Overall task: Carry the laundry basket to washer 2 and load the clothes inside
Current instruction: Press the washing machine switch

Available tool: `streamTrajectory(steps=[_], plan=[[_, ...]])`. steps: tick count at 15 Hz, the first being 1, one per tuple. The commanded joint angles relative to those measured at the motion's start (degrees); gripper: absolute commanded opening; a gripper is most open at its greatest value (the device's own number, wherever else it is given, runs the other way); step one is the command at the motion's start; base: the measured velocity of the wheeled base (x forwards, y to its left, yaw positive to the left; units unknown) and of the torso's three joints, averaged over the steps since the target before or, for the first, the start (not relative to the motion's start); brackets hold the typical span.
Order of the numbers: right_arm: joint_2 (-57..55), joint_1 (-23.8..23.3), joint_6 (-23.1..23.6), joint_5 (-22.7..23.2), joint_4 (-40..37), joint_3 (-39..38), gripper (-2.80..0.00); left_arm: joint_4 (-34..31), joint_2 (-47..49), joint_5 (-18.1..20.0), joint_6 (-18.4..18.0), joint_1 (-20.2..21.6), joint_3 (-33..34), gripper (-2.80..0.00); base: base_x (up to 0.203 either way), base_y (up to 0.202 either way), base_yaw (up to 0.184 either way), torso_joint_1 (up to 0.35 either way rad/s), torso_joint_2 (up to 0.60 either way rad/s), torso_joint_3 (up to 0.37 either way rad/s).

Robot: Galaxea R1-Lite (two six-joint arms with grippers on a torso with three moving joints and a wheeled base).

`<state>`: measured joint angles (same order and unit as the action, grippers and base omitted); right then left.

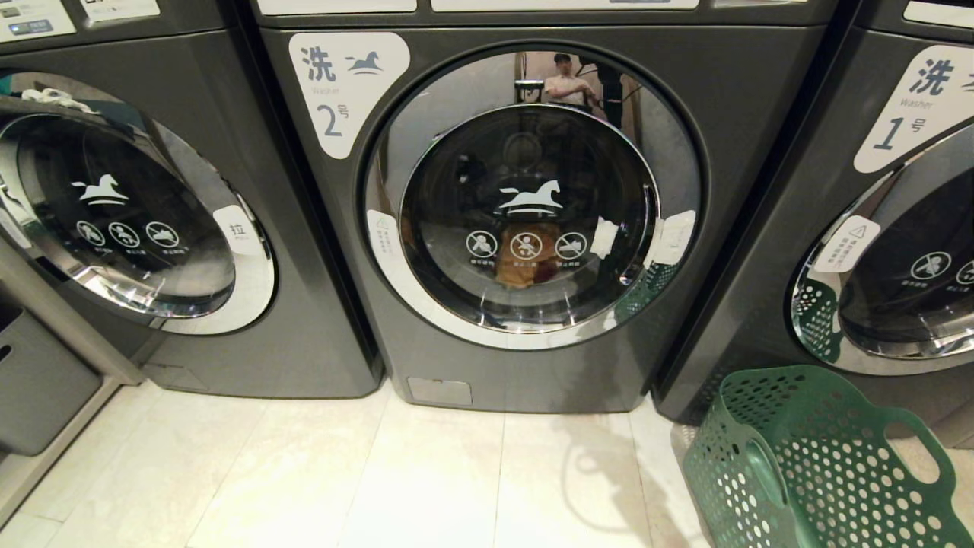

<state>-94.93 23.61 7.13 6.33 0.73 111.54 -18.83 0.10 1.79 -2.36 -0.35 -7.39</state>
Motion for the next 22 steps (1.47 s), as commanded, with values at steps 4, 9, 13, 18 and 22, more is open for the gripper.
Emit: streamTrajectory(steps=[4,9,13,18,22], plan=[[0.4,-0.1,0.1,0.1,0.0,-0.2,-2.80,-0.1,0.0,0.0,0.0,0.0,0.0,-2.80,0.000,0.000,0.000,0.064,-0.19,-0.152],[0.4,0.0,0.1,0.1,0.0,-1.5,-2.80,-0.1,0.0,0.0,0.0,-0.1,0.0,-2.80,0.000,0.000,0.000,0.102,-0.45,-0.275],[0.3,0.0,0.0,0.1,0.1,-3.5,-2.80,-0.2,0.0,0.1,0.0,0.0,0.0,-2.80,0.000,0.000,0.000,0.242,-0.45,-0.263],[0.0,0.1,-0.2,0.4,0.1,-7.3,-2.80,-0.1,0.0,0.1,-0.1,0.0,0.0,-2.80,0.000,0.000,0.000,0.051,-0.10,-0.053],[-4.3,0.5,-0.4,0.0,4.3,-8.5,-2.80,-0.2,0.0,0.1,0.0,0.0,0.0,-2.80,0.000,0.000,0.000,0.000,0.00,0.000]])
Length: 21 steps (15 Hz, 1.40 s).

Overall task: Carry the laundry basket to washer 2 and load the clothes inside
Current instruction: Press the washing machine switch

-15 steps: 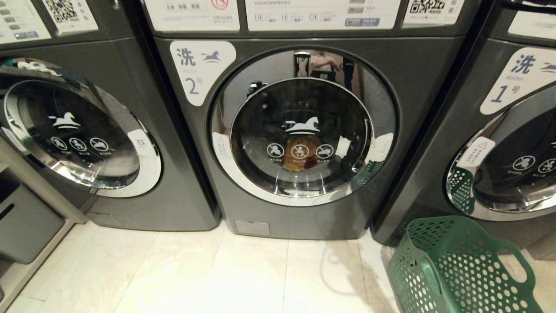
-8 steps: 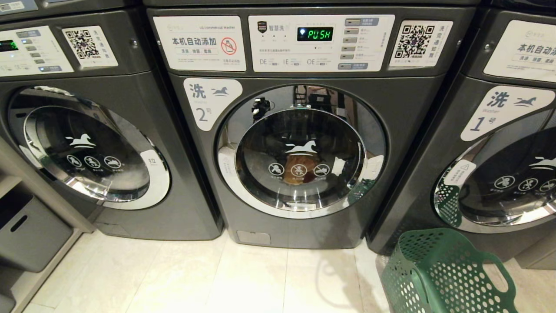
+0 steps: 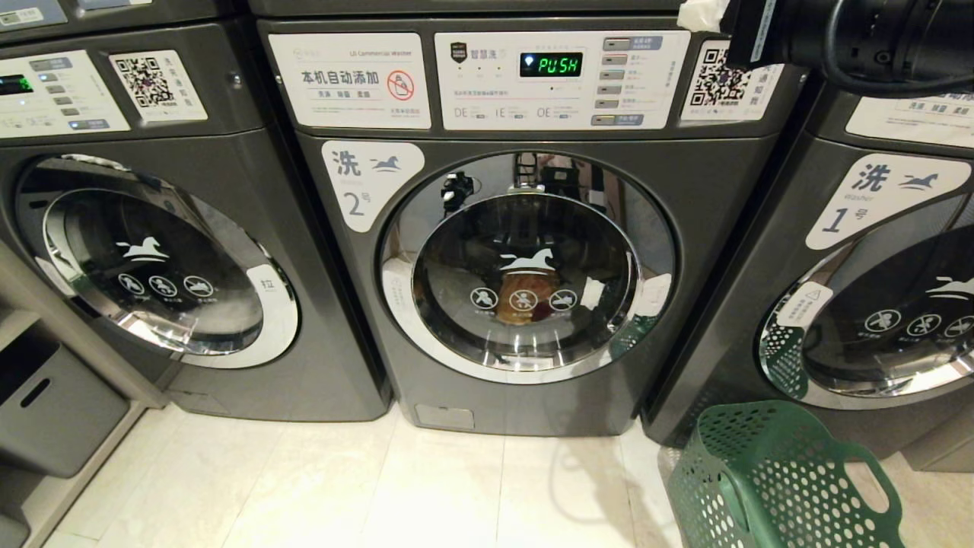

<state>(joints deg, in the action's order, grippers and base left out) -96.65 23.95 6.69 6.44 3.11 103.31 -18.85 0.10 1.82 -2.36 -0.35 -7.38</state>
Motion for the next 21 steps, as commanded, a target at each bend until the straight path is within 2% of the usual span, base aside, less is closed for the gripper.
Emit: streamTrajectory(steps=[1,4,7,15,21], plan=[[-3.8,0.1,0.1,-0.7,4.3,-0.9,-2.80,-0.1,0.0,-0.1,0.0,0.0,0.0,-2.80,0.000,0.000,0.000,0.000,0.00,0.000],[-6.7,-0.4,0.3,-1.8,11.0,-4.1,-2.80,-0.1,0.0,0.0,0.0,0.0,0.0,-2.80,0.000,0.000,0.000,0.000,0.00,0.000],[-11.3,-0.5,0.5,-4.4,17.4,-3.8,-2.80,-0.1,0.0,0.0,0.0,0.0,0.0,-2.80,0.000,0.000,0.000,0.000,0.00,0.000],[-17.0,-0.8,0.6,-4.9,24.4,-0.1,-2.80,-0.1,0.0,0.0,0.0,0.0,0.0,-2.80,0.000,0.000,0.000,0.000,0.00,0.000],[-19.3,-1.3,1.4,-5.0,26.4,2.0,-2.80,-0.1,0.0,0.0,0.0,0.0,0.0,-2.80,0.000,0.000,0.000,0.000,0.00,0.000]])
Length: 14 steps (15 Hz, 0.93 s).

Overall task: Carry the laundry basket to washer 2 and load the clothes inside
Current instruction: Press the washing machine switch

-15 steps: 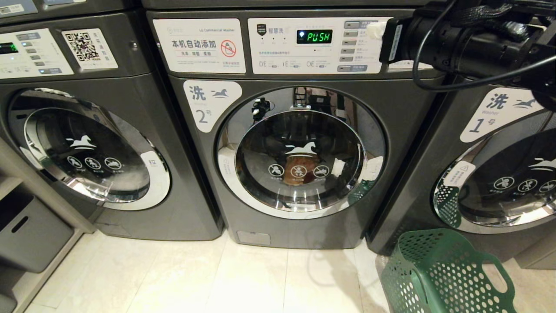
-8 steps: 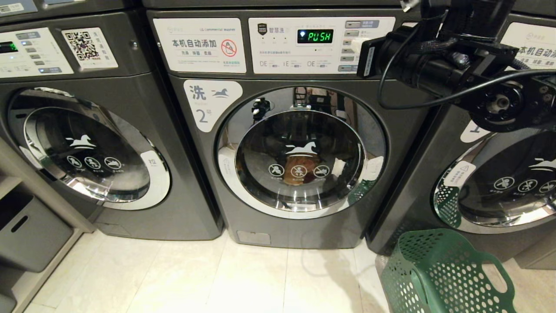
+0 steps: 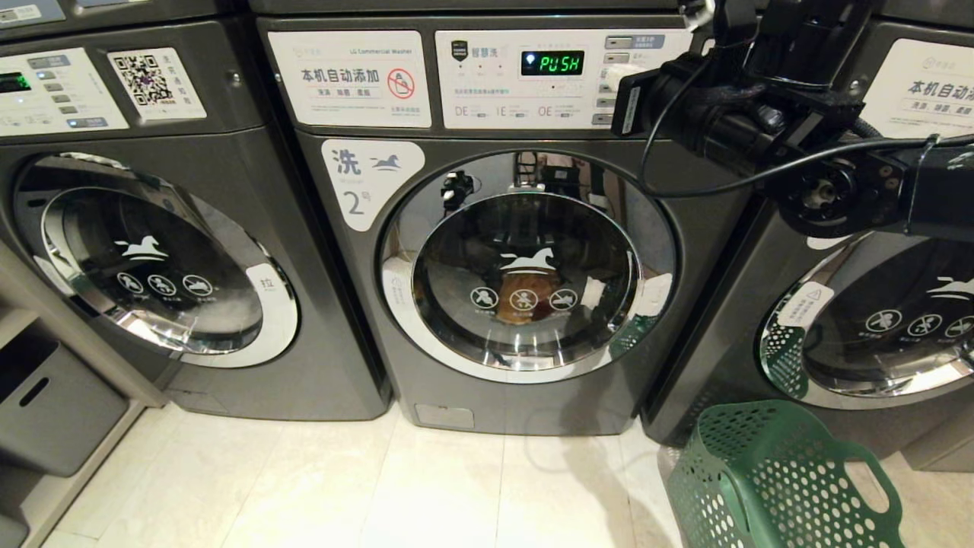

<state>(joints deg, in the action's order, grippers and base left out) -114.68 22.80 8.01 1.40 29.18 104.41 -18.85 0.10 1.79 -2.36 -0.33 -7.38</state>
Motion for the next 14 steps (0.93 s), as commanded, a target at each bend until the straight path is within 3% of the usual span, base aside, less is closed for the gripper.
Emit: streamTrajectory(steps=[1,5,14], plan=[[-1.9,-0.1,0.1,0.0,0.7,2.4,-2.80,-0.1,0.0,0.1,0.0,0.0,0.0,-2.80,0.000,0.000,0.000,0.000,0.00,0.000],[-4.4,-0.7,0.2,-0.2,0.6,6.6,-2.80,-0.1,0.0,0.1,0.0,0.0,0.0,-2.80,0.000,0.000,0.000,0.000,0.00,0.000],[-3.8,-0.8,0.3,-1.2,0.2,5.3,-2.80,-0.1,0.0,0.0,0.0,-0.1,0.0,-2.80,0.000,0.000,0.000,0.000,0.00,0.000]])
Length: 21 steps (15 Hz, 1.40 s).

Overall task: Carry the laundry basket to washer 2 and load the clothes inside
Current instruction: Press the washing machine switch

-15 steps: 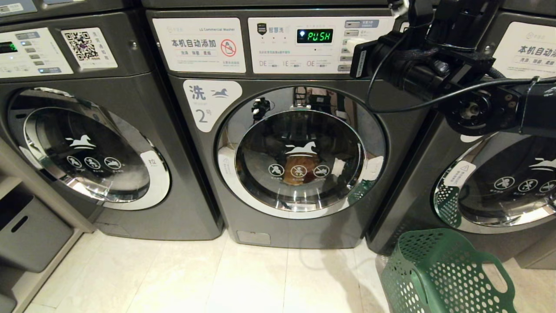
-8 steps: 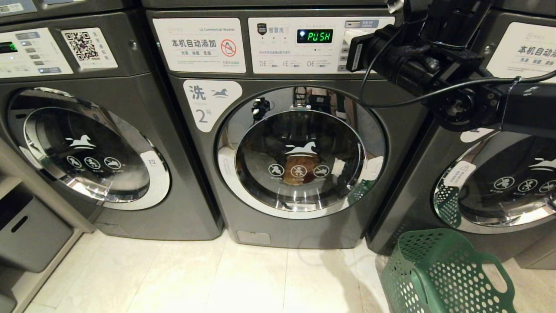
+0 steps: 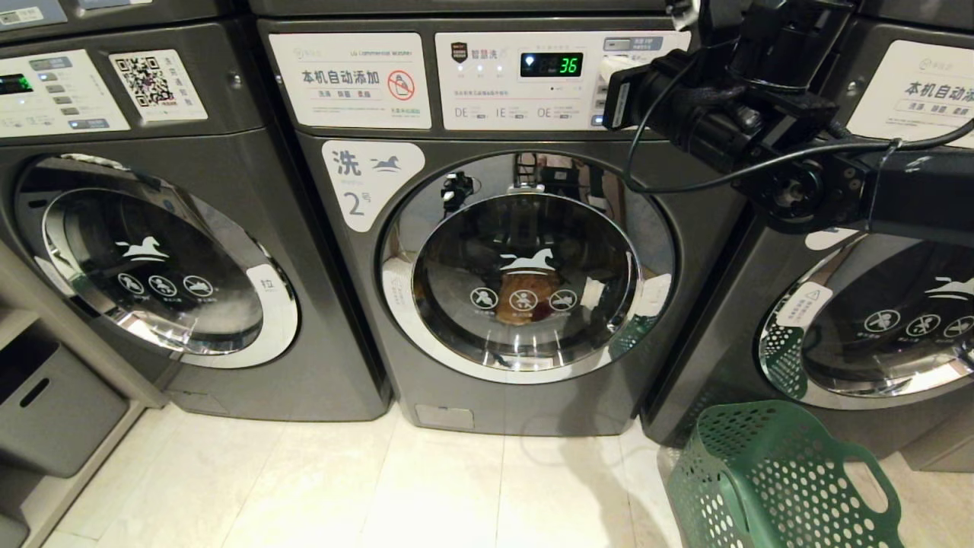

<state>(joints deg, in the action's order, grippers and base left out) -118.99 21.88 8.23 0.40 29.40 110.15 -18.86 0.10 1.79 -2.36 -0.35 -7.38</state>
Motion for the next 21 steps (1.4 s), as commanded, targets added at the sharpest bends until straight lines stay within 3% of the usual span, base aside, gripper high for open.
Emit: streamTrajectory(steps=[1,6,10,15,21], plan=[[1.8,0.1,0.1,-0.7,-0.8,-1.2,-2.80,-0.1,0.0,0.0,0.0,0.0,0.0,-2.80,0.000,0.000,0.000,0.000,0.00,0.000],[13.6,0.8,-0.6,-0.9,-5.8,-15.9,-2.80,-0.1,0.0,0.0,0.0,-0.1,0.0,-2.80,0.000,0.000,0.000,0.000,0.00,0.000],[15.8,0.8,-0.8,-0.9,-5.1,-21.6,-2.80,0.0,0.0,0.0,0.0,0.0,0.0,-2.80,0.000,0.000,0.000,0.000,0.00,0.000],[12.0,0.7,-0.6,-1.1,0.3,-22.6,-2.80,-0.1,0.0,0.0,0.0,-0.1,0.0,-2.80,0.000,0.000,0.000,0.000,0.00,0.000],[9.0,0.7,-0.5,-0.9,0.7,-19.1,-2.80,-0.1,0.0,0.1,0.0,0.0,0.0,-2.80,0.000,0.000,0.000,0.000,0.00,0.000]])
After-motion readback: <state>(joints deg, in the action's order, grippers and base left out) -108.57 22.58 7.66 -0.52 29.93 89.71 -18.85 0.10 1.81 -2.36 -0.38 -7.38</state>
